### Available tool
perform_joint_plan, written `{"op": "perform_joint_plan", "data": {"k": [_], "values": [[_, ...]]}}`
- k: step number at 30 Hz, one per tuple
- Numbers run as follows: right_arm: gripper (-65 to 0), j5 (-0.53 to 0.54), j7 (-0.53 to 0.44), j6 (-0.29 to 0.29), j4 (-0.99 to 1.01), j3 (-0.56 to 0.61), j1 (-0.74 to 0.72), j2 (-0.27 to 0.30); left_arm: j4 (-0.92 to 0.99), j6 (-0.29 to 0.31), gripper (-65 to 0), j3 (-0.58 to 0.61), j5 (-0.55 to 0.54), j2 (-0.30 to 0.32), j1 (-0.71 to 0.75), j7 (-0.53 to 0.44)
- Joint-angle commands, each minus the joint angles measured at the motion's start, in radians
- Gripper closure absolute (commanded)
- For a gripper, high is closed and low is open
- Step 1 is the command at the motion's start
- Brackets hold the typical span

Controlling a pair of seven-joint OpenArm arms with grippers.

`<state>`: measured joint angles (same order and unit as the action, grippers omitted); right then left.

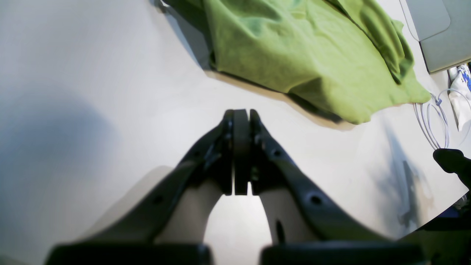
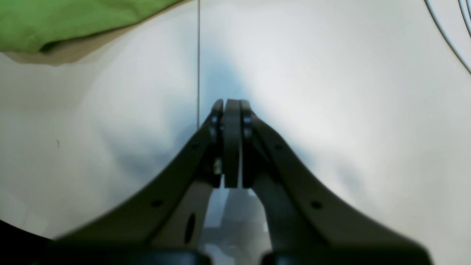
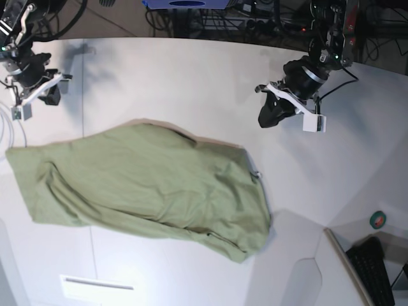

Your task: Layout the t-shirt on the table in an organized manner, then fold the t-shirt properly

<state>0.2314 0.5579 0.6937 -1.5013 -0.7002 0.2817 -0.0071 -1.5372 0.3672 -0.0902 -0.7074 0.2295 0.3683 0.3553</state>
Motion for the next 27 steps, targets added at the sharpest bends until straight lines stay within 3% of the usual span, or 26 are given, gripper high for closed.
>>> {"op": "perform_joint_plan", "data": {"k": [1, 27], "values": [[0.0, 0.015, -0.023, 0.004, -0.014, 0.003, -0.005, 0.009, -0.021, 0.013, 0.0, -0.004, -0.011, 0.006, -0.004, -0.022], [0.0, 0.015, -0.020, 0.004, 0.018, -0.003, -0.098, 0.012, -0.046, 0.013, 0.0, -0.004, -0.014, 0.005, -0.016, -0.022]]}}
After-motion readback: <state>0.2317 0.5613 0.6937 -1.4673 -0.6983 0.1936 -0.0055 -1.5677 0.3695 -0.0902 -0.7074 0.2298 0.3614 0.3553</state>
